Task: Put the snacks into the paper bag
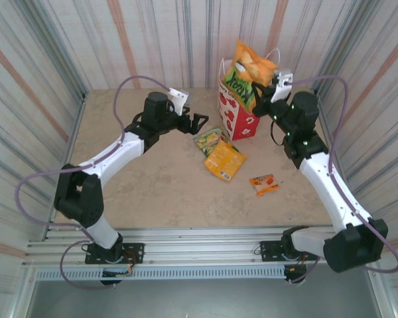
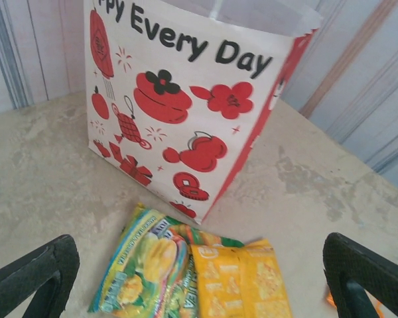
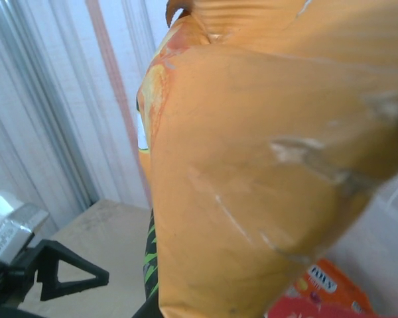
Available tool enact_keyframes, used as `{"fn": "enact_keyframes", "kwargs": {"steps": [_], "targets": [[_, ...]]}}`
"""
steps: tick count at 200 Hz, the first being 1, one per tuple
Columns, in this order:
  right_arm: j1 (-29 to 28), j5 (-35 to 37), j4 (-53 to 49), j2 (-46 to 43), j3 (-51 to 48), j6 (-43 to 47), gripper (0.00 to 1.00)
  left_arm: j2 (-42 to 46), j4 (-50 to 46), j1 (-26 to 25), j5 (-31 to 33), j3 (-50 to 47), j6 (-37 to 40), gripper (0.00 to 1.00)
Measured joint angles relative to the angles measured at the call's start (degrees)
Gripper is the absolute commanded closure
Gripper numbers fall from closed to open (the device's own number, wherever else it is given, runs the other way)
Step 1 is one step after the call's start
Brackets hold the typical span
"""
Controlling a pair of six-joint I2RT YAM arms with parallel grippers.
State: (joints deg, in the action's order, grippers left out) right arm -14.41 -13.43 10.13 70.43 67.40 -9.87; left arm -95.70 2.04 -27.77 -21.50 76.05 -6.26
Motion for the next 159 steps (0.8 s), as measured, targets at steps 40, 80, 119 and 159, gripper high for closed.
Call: {"fn": "enact_keyframes", "kwargs": {"steps": [40,80,119,159], "targets": [[2.54,2.16,-2.67,10.95,13.79,3.13,1.0,-8.07,-2.4,0.33,0.07,10.25,0.96,0.02],[4.44,4.48,-4.15,23.56,25.38,5.33,1.0,-14.05,-3.61,2.16,-1.29,17.62,0.96,0.01],[4.92,5.99,-6.21,32.76,29.42,8.22,1.0,-16.44,-4.13,4.28,-1.57,19.82,0.96,0.01],[4.63,7.43,-9.57,36.06,30.32,10.54,0.84,-16.61,-5.27,4.79,-1.66,20.37,0.98,0.01]]}}
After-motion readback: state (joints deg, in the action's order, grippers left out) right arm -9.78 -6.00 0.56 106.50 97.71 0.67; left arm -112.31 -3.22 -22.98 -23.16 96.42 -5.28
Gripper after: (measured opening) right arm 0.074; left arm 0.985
